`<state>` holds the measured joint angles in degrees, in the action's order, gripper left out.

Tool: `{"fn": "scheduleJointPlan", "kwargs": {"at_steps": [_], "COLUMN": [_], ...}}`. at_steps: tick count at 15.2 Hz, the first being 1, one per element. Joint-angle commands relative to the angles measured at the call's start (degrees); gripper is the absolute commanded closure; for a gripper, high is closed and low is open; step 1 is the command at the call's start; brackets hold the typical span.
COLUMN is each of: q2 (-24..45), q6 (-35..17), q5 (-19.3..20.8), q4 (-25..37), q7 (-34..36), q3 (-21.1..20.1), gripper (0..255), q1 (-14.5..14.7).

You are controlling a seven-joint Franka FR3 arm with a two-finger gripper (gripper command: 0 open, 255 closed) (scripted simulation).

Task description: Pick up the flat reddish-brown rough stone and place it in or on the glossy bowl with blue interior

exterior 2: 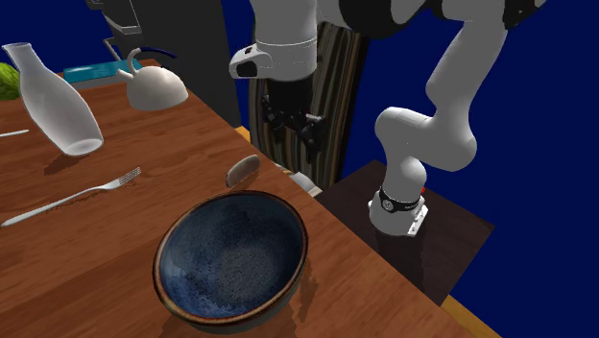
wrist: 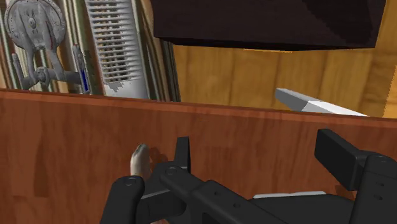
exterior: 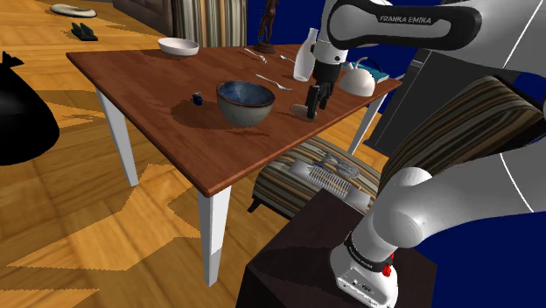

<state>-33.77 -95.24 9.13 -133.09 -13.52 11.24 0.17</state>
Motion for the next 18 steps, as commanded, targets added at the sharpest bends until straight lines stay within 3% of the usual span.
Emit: {"fn": "scheduleJointPlan", "kwargs": {"at_steps": [1,9,18], "q2": [4.5,22.8,22.7], "q6": [-0.8,-2.7,-8.5], "q5": [0.7,-0.8,-0.4], "q4": [3.2,17.6,11.6], "q7": [-4.7,-21.6,-21.4], "q3": [2.4,9.6,10.0], "gripper": [0,0,0], "q1": [0.3,1.5,1.1]}}
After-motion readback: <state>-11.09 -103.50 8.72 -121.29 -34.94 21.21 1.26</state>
